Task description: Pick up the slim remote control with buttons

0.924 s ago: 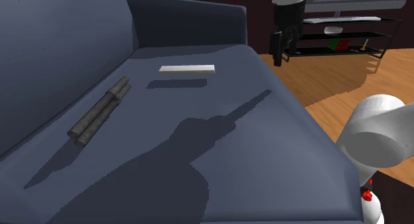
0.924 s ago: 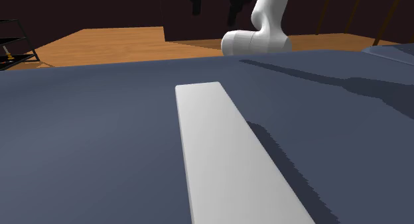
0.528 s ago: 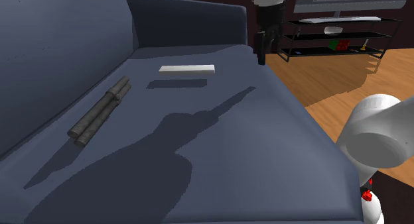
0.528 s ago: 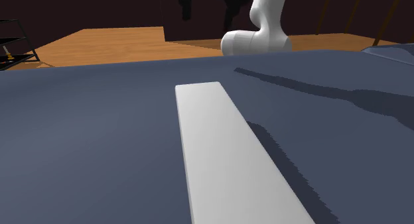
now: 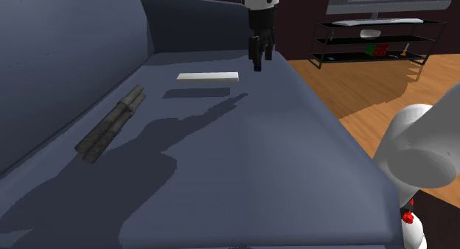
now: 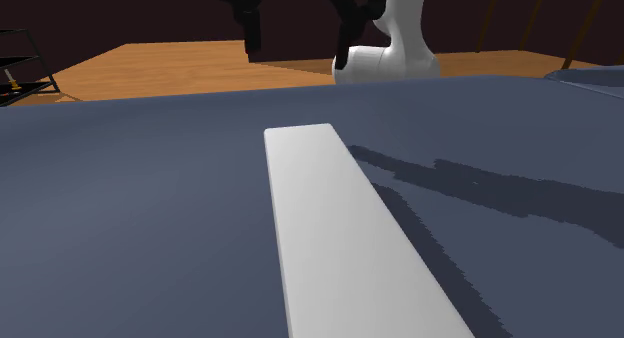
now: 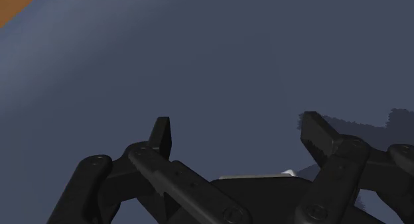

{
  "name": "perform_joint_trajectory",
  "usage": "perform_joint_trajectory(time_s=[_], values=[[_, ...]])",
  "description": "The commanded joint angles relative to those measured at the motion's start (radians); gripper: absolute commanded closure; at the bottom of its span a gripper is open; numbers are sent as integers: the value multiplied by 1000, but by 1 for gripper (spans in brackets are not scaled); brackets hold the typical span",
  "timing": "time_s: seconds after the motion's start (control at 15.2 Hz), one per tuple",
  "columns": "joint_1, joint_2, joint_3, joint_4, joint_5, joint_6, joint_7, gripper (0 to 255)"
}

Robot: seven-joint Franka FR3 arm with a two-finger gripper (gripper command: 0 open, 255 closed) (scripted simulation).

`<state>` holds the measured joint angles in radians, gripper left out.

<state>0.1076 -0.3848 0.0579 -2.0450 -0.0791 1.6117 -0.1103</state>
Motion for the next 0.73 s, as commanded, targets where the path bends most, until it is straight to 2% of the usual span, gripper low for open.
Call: perform_joint_trajectory(time_s=[0.0, 0.66], values=[[13, 65, 2, 54, 9, 18, -35, 0], [74, 401, 47, 404, 46, 30, -185, 0]])
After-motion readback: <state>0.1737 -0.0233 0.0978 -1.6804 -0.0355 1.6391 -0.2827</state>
